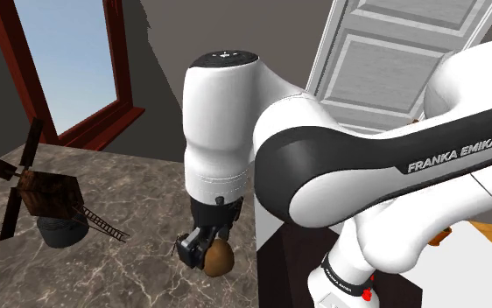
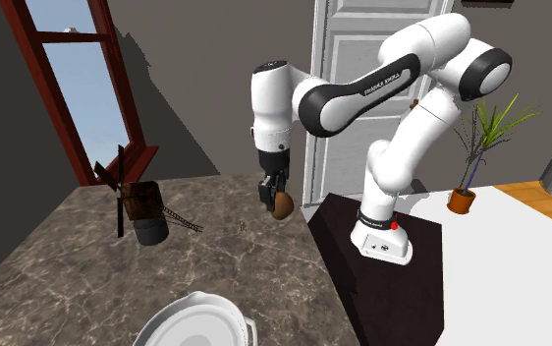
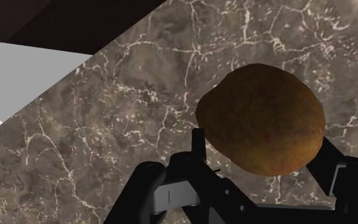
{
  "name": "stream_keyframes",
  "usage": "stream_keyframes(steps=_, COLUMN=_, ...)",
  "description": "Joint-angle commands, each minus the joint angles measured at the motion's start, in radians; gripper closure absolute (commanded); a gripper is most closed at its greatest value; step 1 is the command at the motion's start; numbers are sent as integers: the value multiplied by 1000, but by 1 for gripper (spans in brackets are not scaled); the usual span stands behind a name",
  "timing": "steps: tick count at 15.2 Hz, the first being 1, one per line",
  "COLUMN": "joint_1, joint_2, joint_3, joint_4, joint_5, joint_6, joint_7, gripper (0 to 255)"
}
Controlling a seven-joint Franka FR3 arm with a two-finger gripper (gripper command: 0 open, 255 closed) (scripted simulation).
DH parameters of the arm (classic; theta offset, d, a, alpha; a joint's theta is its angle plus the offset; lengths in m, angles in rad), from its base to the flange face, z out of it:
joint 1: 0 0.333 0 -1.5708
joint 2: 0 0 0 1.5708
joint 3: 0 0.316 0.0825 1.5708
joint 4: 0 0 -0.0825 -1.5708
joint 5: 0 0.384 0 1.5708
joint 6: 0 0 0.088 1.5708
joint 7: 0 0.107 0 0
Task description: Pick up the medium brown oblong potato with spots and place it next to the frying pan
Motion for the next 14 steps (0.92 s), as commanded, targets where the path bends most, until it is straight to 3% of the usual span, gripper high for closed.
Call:
stream_keyframes(steps=1, joint_1=11, joint_2=24, joint_3=46, joint_4=29, joint_5=11, joint_6=1, joint_7=58, gripper=255)
stream_keyframes(steps=8, joint_1=30, joint_2=130, joint_3=210, joint_4=151, joint_5=11, joint_6=4, joint_7=258, gripper=255)
stream_keyframes(steps=14, joint_1=11, joint_2=290, joint_3=383, joint_4=294, joint_5=-69, joint_6=11, joint_7=468, gripper=255)
